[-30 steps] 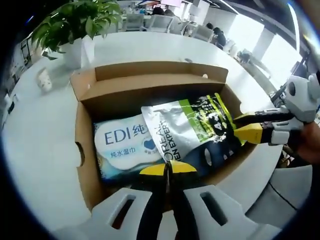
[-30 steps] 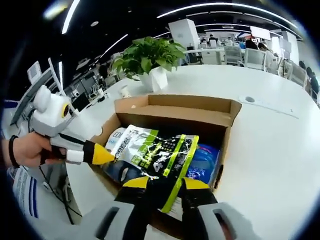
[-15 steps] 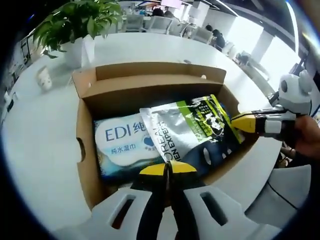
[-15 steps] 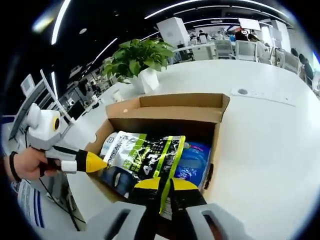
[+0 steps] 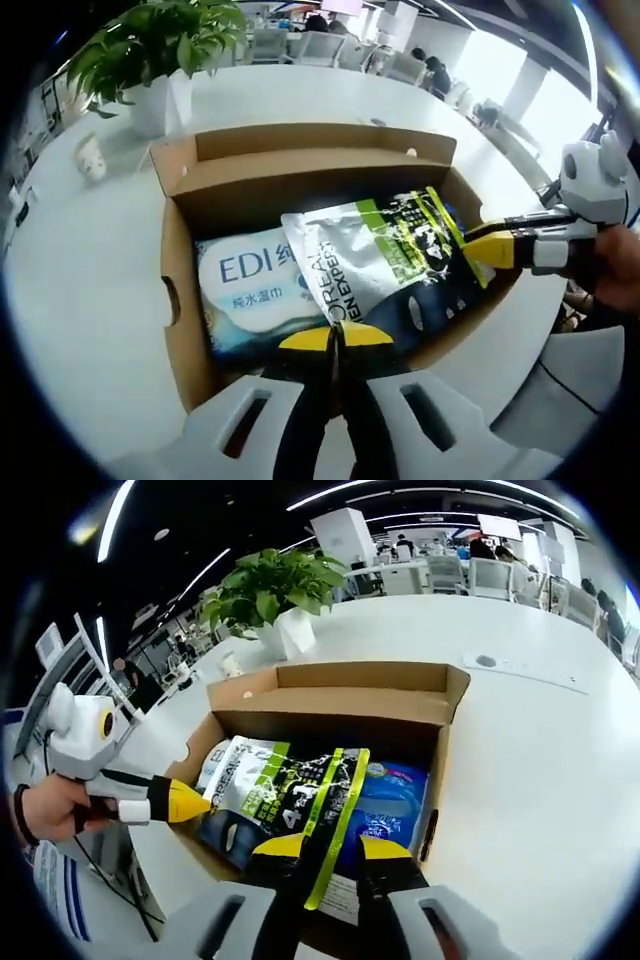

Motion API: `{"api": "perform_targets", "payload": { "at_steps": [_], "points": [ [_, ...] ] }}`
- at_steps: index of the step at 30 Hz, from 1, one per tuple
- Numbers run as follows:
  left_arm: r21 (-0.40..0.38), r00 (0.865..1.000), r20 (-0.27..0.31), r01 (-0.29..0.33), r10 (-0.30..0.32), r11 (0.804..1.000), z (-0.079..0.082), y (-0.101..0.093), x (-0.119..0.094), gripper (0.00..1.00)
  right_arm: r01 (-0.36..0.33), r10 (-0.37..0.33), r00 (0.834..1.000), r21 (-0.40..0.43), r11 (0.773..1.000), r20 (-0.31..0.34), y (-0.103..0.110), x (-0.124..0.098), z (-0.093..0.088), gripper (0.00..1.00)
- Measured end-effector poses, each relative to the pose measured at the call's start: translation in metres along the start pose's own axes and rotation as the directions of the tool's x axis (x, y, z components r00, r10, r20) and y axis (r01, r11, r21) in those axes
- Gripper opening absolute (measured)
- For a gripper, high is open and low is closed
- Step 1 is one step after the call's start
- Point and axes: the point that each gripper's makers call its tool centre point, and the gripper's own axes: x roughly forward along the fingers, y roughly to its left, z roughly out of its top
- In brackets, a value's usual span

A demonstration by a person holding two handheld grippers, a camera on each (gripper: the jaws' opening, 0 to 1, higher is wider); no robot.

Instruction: Operate the shoe box by opening the lid, removing the specified soft item, and placing it in the target area until the item is outside and the box remains undamaged.

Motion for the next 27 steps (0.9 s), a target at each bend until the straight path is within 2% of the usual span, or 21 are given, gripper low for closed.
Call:
{"api": "perform_targets", "payload": {
  "at_steps": [6, 9, 11, 13, 17, 18, 20, 27],
  "points": [
    [-0.006, 1.0, -0.003, 0.011, -0.011, 1.0, 0.0, 0.002, 0.003, 0.01, 0.003, -0.007, 0.997, -0.058, 0.998, -0.073, 0.004, 0.006, -0.005, 0.2],
    [-0.012, 1.0, -0.008, 0.018, -0.018, 1.0, -0.001, 0.001, 0.004, 0.01, -0.012, 0.006, 0.997, -0.08, 0.997, -0.08, 0.004, 0.009, -0.002, 0.22],
    [-0.012, 1.0, -0.009, 0.019, -0.019, 1.0, -0.001, 0.0, 0.003, 0.01, -0.023, 0.017, 0.997, -0.073, 0.997, -0.081, 0.003, 0.008, -0.001, 0.18],
    [-0.016, 1.0, -0.001, 0.025, -0.025, 1.0, 0.0, -0.002, 0.002, 0.01, -0.025, 0.018, 0.997, -0.084, 0.996, -0.074, 0.001, 0.007, -0.001, 0.1],
    [-0.021, 0.999, 0.007, 0.036, -0.036, 0.999, 0.001, -0.009, 0.002, 0.01, -0.045, 0.046, 0.999, 0.031, 0.998, -0.019, -0.004, 0.004, 0.005, 0.03],
    [-0.01, 0.999, 0.007, 0.034, -0.034, 0.999, 0.0, -0.011, 0.002, 0.01, -0.071, 0.07, 0.997, 0.096, 0.993, 0.007, -0.002, 0.002, 0.007, 0.02],
    [0.001, 0.999, 0.006, 0.037, -0.037, 0.999, 0.0, -0.013, 0.001, 0.01, -0.076, 0.072, 0.997, 0.14, 0.987, 0.038, -0.006, 0.0, 0.008, 0.0],
    [0.008, 0.998, 0.042, 0.05, -0.05, 0.999, 0.008, -0.021, -0.007, 0.01, -0.092, 0.083, 0.994, 0.143, 0.985, 0.067, -0.007, -0.01, 0.005, 0.0]
  ]
}}
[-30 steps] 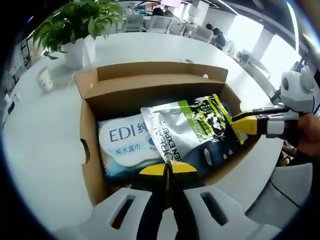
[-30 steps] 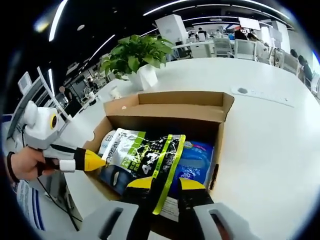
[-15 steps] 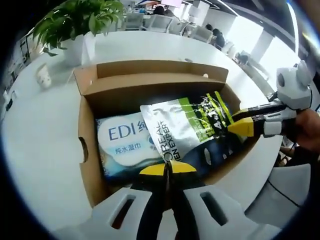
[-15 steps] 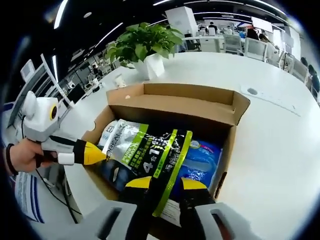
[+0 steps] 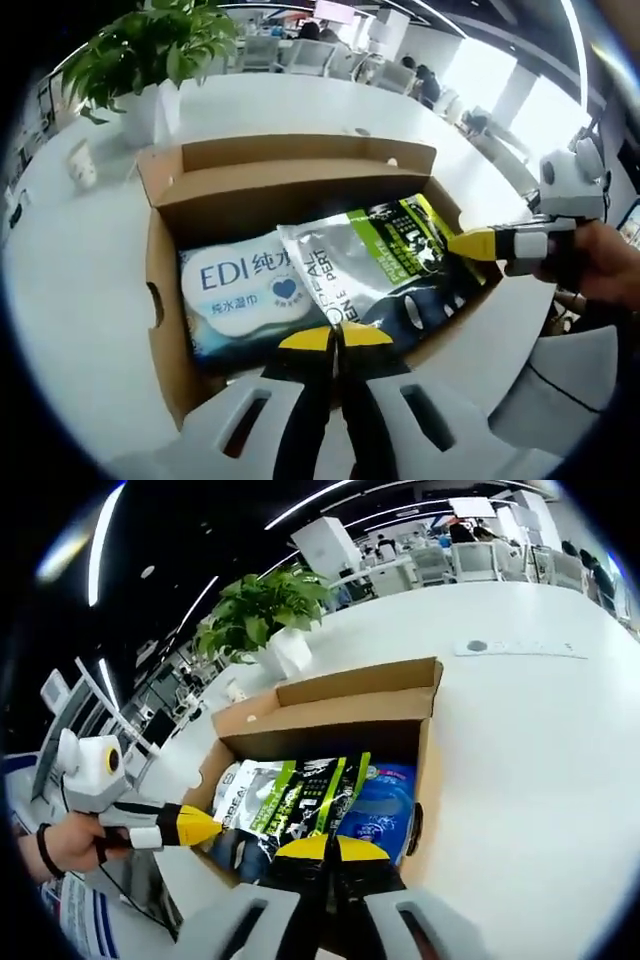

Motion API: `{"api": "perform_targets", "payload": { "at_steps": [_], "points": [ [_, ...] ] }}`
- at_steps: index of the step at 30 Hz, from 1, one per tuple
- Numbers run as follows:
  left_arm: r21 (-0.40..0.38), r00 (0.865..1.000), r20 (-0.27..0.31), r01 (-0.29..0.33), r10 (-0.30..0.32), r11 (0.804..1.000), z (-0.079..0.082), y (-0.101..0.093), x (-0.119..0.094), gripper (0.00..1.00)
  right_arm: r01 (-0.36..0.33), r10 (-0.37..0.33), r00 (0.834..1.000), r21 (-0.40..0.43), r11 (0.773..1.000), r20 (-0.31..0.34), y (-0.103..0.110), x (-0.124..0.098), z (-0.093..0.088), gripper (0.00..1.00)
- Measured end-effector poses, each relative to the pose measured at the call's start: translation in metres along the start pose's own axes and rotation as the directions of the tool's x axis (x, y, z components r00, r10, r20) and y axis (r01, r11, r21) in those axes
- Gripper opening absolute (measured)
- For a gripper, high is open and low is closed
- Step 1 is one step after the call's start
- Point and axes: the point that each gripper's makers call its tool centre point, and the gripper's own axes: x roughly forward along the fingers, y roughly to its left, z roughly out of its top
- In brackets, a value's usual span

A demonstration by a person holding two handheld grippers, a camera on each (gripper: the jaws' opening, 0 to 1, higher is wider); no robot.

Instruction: Operate the shoe box by opening the lid, removing the specified soft item, and placing it in the target area until the item is outside and the box remains undamaged.

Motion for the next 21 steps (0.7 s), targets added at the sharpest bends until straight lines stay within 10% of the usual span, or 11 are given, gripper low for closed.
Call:
{"api": "perform_targets", "payload": {
  "at_steps": [21],
  "points": [
    [0.062, 0.992, 0.075, 0.094, -0.098, 0.994, 0.017, -0.066, -0.012, 0.01, -0.001, -0.007, 0.988, 0.052, 0.999, 0.156, -0.019, -0.067, 0.017, 0.0]
  ]
}}
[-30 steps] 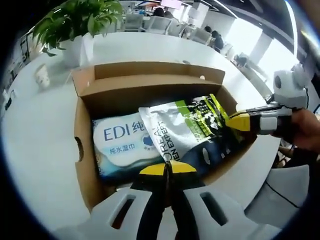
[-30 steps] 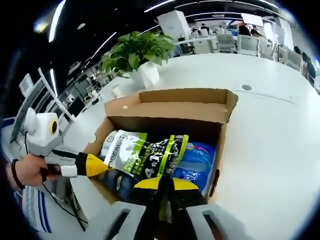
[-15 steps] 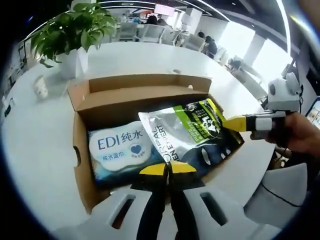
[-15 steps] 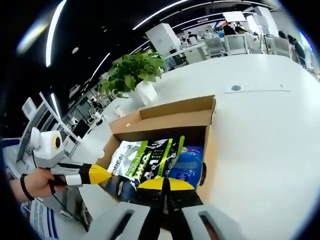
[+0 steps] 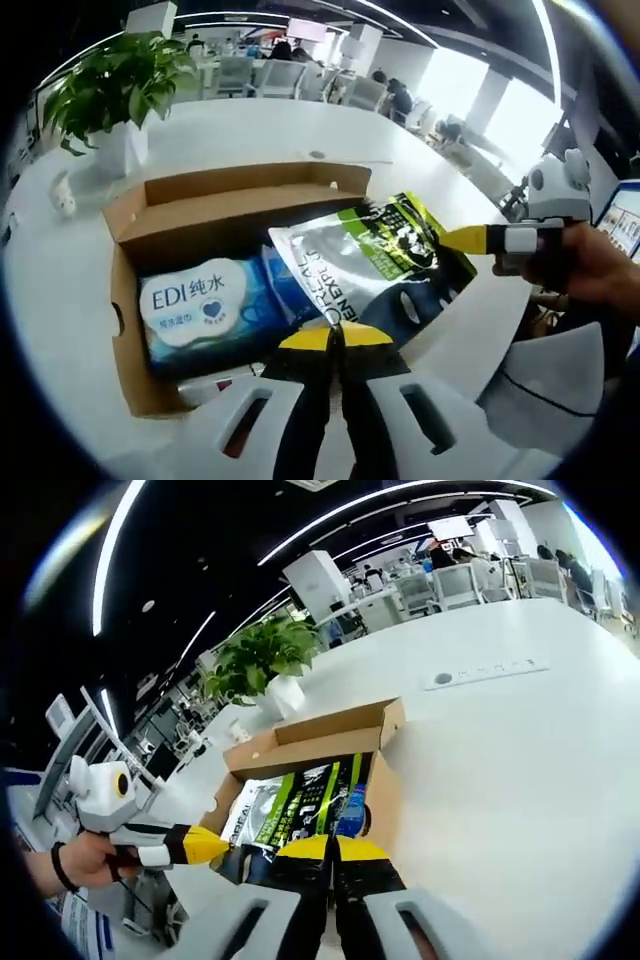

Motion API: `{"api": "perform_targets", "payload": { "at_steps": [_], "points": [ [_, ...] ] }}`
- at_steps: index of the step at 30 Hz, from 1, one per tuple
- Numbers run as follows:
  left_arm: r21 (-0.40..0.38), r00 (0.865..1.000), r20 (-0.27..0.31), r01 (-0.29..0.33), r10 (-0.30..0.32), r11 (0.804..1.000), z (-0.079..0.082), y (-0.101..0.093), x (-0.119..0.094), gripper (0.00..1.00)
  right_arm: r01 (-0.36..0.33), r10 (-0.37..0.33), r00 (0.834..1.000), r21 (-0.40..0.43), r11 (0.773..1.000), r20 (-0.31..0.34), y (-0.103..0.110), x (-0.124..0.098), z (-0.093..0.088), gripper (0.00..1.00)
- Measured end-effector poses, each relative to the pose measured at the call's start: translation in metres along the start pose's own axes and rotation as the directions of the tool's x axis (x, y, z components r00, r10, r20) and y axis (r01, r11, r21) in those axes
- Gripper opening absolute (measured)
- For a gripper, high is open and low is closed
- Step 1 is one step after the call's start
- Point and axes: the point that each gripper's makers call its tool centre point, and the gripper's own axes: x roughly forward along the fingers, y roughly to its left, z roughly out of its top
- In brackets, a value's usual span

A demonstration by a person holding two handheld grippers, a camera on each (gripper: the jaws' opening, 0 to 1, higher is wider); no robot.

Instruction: Operate the shoe box by opening the lid, removing the specified soft item, and placing it in the target area until the item is outside and the box remains undamaged.

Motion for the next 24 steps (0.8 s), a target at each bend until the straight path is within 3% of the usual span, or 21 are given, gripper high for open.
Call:
{"api": "perform_targets", "payload": {
  "at_steps": [24],
  "points": [
    [0.045, 0.99, 0.015, 0.139, -0.14, 0.989, 0.02, -0.107, 0.042, 0.01, 0.137, -0.14, 0.989, 0.064, 0.989, 0.051, -0.092, -0.074, 0.001, 0.0]
  ]
}}
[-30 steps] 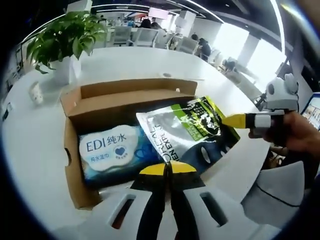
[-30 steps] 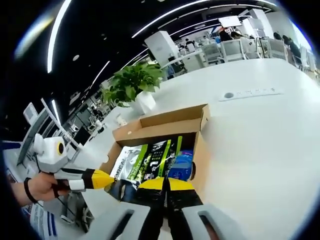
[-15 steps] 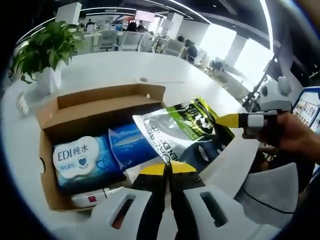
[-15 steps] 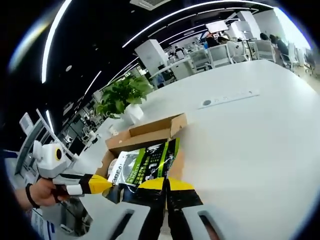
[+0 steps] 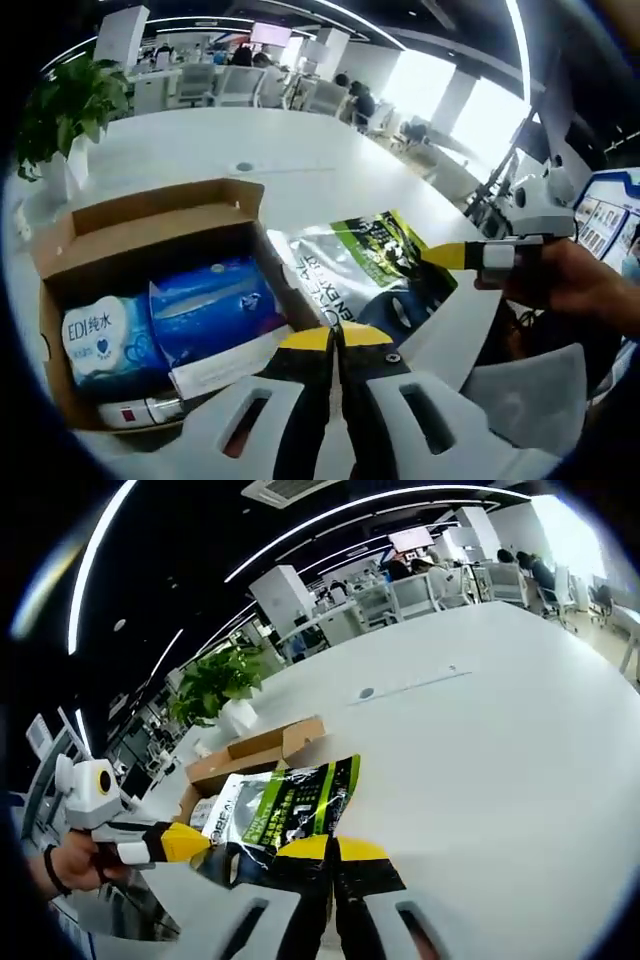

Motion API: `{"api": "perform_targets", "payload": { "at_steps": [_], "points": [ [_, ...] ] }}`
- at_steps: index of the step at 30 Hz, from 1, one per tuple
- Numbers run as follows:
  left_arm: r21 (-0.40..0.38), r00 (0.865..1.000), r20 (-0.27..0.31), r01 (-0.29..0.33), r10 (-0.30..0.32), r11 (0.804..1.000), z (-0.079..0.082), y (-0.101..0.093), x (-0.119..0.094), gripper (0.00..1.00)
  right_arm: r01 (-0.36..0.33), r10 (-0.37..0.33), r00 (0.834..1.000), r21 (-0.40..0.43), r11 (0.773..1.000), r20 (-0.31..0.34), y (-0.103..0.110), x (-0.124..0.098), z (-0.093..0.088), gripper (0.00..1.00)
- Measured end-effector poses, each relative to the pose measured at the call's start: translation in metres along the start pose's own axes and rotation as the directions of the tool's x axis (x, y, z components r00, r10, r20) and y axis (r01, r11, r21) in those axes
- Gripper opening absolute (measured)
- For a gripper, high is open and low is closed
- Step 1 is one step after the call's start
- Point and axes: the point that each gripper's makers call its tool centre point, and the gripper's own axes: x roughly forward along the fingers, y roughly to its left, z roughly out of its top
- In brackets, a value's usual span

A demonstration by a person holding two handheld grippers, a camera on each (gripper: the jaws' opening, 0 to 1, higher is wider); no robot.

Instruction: Operate the shoe box by opening the lid, removing the specified soft item, and placing it in the target area until the item is outside and the box remains undamaged.

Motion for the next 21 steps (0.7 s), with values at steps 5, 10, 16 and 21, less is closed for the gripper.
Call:
{"api": "perform_targets", "payload": {
  "at_steps": [5, 10, 16, 21],
  "points": [
    [0.01, 1.0, -0.014, 0.008, -0.008, 1.0, 0.001, -0.02, 0.018, 0.01, 0.031, -0.031, 1.0, 0.015, 0.999, -0.002, -0.025, -0.009, -0.001, 0.0],
    [0.02, 0.999, -0.035, 0.005, -0.005, 1.0, -0.002, -0.031, 0.033, 0.01, 0.052, -0.052, 0.999, 0.024, 0.998, -0.016, -0.044, -0.01, -0.004, 0.0],
    [0.032, 0.998, -0.067, -0.013, 0.015, 0.999, -0.006, -0.031, 0.05, 0.01, 0.059, -0.058, 0.998, 0.025, 0.998, -0.028, -0.058, -0.005, -0.003, 0.0],
    [0.035, 0.996, -0.085, -0.022, 0.025, 0.999, -0.004, -0.028, 0.06, 0.01, 0.057, -0.057, 0.998, 0.014, 0.998, -0.041, -0.066, 0.002, 0.001, 0.0]
  ]
}}
